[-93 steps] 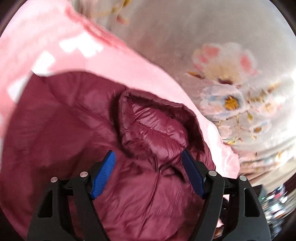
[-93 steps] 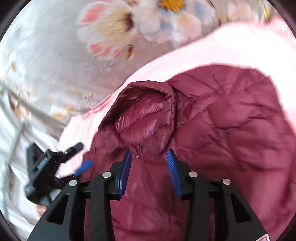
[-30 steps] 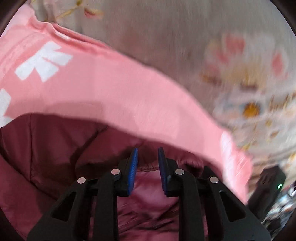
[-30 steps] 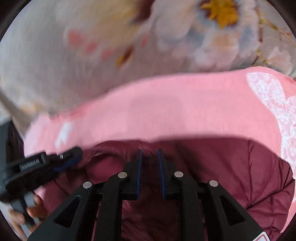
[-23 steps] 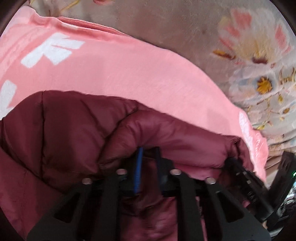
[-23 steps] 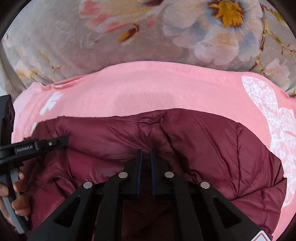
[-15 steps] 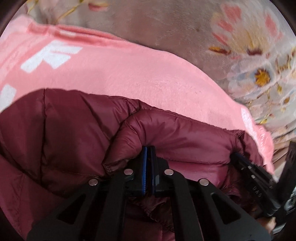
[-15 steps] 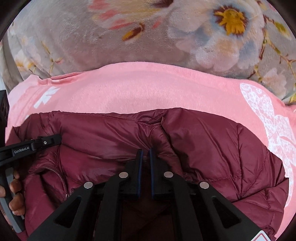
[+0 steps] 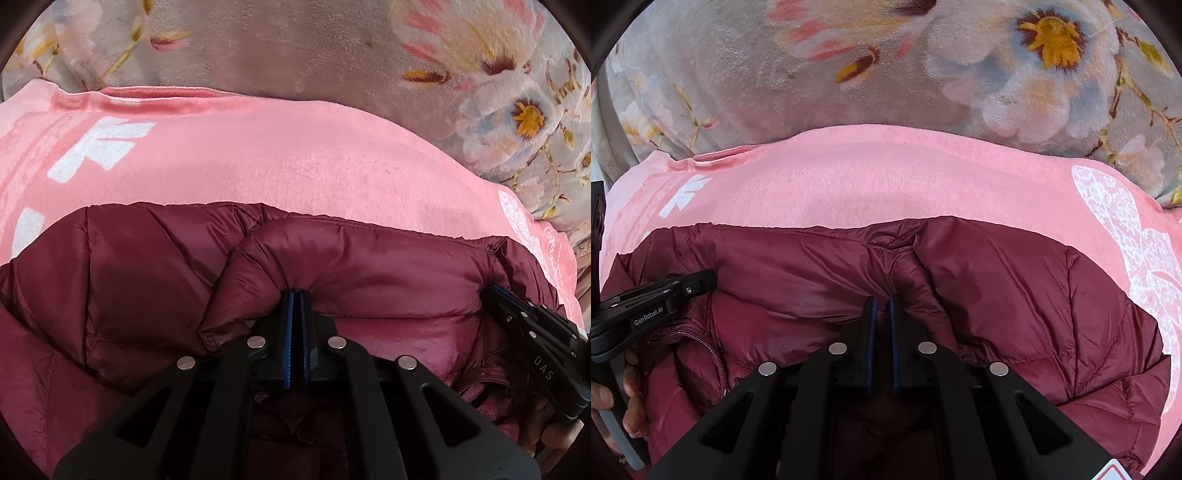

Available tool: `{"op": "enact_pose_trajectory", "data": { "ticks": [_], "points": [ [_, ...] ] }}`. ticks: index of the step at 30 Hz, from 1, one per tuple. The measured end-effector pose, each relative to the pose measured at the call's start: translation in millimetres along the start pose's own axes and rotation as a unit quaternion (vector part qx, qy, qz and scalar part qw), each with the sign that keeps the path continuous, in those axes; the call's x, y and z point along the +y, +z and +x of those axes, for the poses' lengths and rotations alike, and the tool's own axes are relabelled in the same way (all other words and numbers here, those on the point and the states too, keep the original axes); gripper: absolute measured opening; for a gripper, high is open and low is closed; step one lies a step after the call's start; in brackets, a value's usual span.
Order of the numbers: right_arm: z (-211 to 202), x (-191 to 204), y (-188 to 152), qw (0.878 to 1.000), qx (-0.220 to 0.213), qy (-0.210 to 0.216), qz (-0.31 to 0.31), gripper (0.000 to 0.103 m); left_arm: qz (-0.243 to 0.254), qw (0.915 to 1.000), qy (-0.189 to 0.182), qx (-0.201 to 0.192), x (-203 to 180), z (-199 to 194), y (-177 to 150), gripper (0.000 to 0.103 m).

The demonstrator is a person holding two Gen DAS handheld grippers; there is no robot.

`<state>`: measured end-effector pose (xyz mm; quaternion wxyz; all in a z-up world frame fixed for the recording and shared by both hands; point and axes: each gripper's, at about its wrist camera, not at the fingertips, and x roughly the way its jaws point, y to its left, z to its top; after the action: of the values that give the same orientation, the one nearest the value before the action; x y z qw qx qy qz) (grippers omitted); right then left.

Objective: Fold large clothes

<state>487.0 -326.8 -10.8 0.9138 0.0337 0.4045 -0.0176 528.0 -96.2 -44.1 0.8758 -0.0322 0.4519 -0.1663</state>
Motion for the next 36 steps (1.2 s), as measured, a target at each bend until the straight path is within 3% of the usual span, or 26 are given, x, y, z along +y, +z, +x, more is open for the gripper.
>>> {"op": "enact_pose_trajectory", "data": {
  "ticks": [12, 20, 23, 25, 27, 29, 31, 33, 36],
  "points": [
    [0.3, -4.4, -1.2, 1.000, -0.002, 0.013, 0.017, 0.002, -0.006, 1.0000, -0.005, -0.001, -1.8, 0.7, 0.5, 0.004],
    [-3.4, -21.6, -4.0, 0.996, -0.006, 0.054, 0.069, 0.000, -0.032, 0.9992, -0.025, 0.001, 7.1, -2.6, -0.5, 0.004],
    [-31.8, -27.6, -17.8, 0.996, 0.008, 0.022, 0.087, 0.000, -0.029, 0.9994, -0.005, 0.017, 6.5, -29.3, -16.0, 0.004],
    [-76.8, -34.7, -41.4, 0.997, 0.003, -0.015, 0.078, 0.016, -0.030, 0.9992, -0.014, 0.022, 10.2, -64.0, -37.8, 0.006],
    [-128.8, -47.1, -77.7, 0.997, -0.004, -0.047, 0.060, 0.022, -0.028, 0.9989, -0.015, 0.033, 21.4, -101.0, -66.6, 0.020],
    [-175.1, -57.5, -118.2, 0.997, 0.001, -0.034, 0.063, 0.040, -0.034, 0.9984, -0.016, 0.043, 39.5, -141.8, -105.4, 0.042],
    [-221.1, -69.2, -161.7, 0.996, -0.001, -0.037, 0.076, 0.063, -0.045, 0.9977, -0.022, 0.046, 58.9, -178.1, -143.5, 0.047],
    [-267.1, -81.0, -208.4, 0.994, -0.004, -0.046, 0.095, 0.071, -0.070, 0.9963, -0.008, 0.050, 80.9, -213.6, -183.0, 0.071],
    [-320.3, -93.7, -271.2, 0.990, -0.002, -0.050, 0.134, 0.077, -0.129, 0.9907, -0.017, 0.041, 113.2, -262.4, -239.2, 0.079]
  ]
}}
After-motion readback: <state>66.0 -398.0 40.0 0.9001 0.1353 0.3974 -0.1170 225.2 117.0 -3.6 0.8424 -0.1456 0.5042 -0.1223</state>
